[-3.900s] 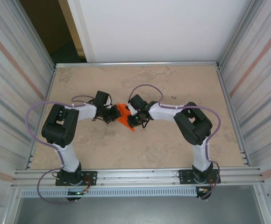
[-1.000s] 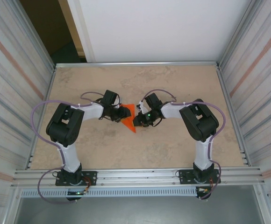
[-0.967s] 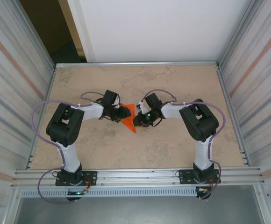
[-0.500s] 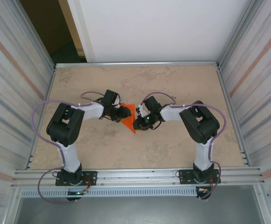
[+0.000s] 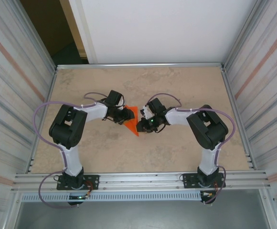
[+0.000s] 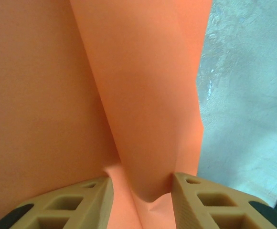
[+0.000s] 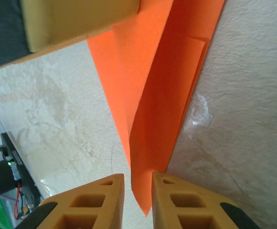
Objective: Fold a paper plane with a square sheet of paper (pick it up from the middle)
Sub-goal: Fourth fold the wing at the center of the table.
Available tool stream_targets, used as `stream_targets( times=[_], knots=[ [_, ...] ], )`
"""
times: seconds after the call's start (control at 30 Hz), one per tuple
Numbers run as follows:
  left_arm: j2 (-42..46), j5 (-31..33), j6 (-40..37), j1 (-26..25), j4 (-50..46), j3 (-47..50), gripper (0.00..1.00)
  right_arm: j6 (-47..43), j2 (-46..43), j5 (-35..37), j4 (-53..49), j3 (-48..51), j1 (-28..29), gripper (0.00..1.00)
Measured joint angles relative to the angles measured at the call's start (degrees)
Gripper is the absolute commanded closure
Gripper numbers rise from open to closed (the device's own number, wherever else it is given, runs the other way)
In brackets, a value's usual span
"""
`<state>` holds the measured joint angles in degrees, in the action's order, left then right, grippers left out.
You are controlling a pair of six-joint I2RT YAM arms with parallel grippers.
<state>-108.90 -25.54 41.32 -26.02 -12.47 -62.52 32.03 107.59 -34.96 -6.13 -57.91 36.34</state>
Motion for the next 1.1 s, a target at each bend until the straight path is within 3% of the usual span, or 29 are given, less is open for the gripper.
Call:
stream_targets(
  times=[0.43, 1.1],
  knots=[
    [-0.35, 1.14, 0.48, -0.35, -1.62, -0.98, 0.60, 2.32, -0.46, 3.30, 0.85, -0.44, 0.11, 0.72],
    [-0.44, 1.18, 0.50, -0.35, -1.84, -1.14, 0.60, 3.56, 2.69, 3.28, 1.84, -2.47, 0.90, 0.78]
  ],
)
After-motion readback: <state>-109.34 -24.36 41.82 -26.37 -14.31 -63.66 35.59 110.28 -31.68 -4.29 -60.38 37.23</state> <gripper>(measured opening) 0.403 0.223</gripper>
